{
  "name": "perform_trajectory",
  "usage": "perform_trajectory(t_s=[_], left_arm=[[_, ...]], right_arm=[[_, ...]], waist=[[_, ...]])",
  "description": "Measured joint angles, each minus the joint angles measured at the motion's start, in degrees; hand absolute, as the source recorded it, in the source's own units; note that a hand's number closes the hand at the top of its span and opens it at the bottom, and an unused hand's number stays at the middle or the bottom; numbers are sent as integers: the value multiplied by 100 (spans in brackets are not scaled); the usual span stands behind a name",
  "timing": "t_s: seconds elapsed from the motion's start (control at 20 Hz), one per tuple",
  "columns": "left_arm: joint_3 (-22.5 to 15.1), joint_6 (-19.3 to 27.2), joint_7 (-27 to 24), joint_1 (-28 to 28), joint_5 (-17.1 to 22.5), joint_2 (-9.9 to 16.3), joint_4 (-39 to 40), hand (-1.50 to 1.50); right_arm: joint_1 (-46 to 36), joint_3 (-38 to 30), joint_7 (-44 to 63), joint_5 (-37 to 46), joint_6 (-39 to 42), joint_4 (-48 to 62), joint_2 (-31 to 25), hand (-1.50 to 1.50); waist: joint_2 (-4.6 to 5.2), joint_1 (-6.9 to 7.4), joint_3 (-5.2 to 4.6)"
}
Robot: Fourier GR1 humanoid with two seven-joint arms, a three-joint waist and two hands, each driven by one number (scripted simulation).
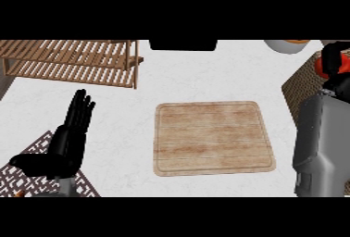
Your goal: Pick the tomato from the cutting board and place it in the basket
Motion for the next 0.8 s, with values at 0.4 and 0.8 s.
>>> perform_trajectory(t_s=[0.4, 0.8], left_arm=[[130, -105, 37, -65, 76, 102, 22, 0], [93, -63, 28, -27, 17, 32, 1, 0]], right_arm=[[418, -150, 16, -241, -236, -388, 22, -150], [704, -11, -87, -823, -399, -594, 16, -150]], waist=[[-2, 5, -9], [-19, 40, -71]])
